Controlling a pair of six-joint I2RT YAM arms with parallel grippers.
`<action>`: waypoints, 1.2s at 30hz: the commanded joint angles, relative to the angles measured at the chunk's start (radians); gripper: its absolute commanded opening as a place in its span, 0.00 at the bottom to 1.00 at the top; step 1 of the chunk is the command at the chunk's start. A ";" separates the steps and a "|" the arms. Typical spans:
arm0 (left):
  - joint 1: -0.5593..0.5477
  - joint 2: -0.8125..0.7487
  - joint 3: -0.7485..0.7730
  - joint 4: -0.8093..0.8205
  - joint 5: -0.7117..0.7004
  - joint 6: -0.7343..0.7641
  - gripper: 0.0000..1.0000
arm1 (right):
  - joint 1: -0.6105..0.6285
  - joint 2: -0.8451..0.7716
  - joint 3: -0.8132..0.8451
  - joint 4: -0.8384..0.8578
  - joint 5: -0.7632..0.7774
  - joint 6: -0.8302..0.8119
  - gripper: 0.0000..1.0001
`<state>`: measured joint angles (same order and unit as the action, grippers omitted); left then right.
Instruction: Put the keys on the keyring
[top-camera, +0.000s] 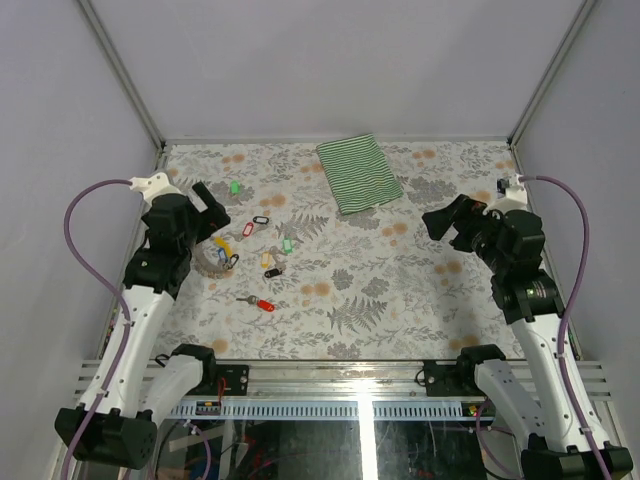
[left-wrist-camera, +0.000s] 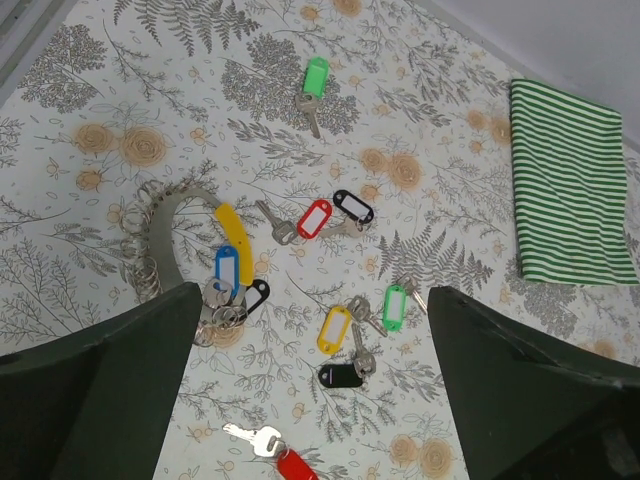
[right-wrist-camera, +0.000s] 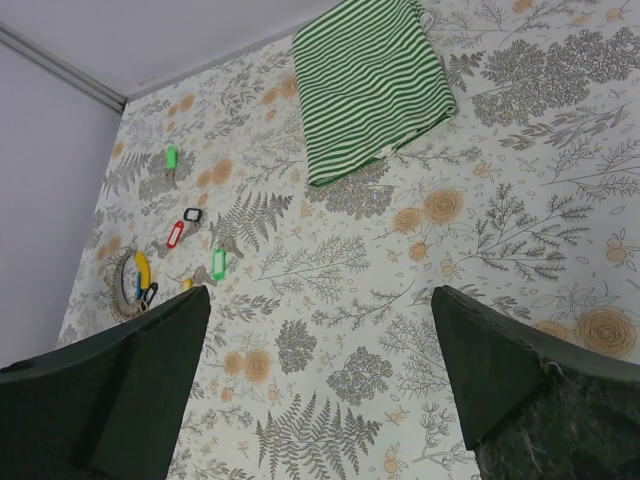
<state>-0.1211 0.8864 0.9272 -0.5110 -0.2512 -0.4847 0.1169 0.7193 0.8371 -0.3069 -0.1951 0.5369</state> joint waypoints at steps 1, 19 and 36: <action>0.009 0.010 0.003 0.021 -0.022 0.024 1.00 | -0.006 0.010 0.034 0.024 -0.011 -0.014 0.99; 0.009 0.258 0.031 -0.017 0.088 0.019 1.00 | -0.005 0.168 0.037 -0.019 -0.174 -0.047 0.99; 0.009 0.623 -0.037 0.152 0.074 -0.082 1.00 | -0.004 0.230 -0.027 -0.008 -0.337 -0.069 0.99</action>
<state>-0.1211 1.4612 0.9005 -0.4576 -0.1230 -0.5537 0.1165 0.9436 0.8131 -0.3473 -0.4728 0.4900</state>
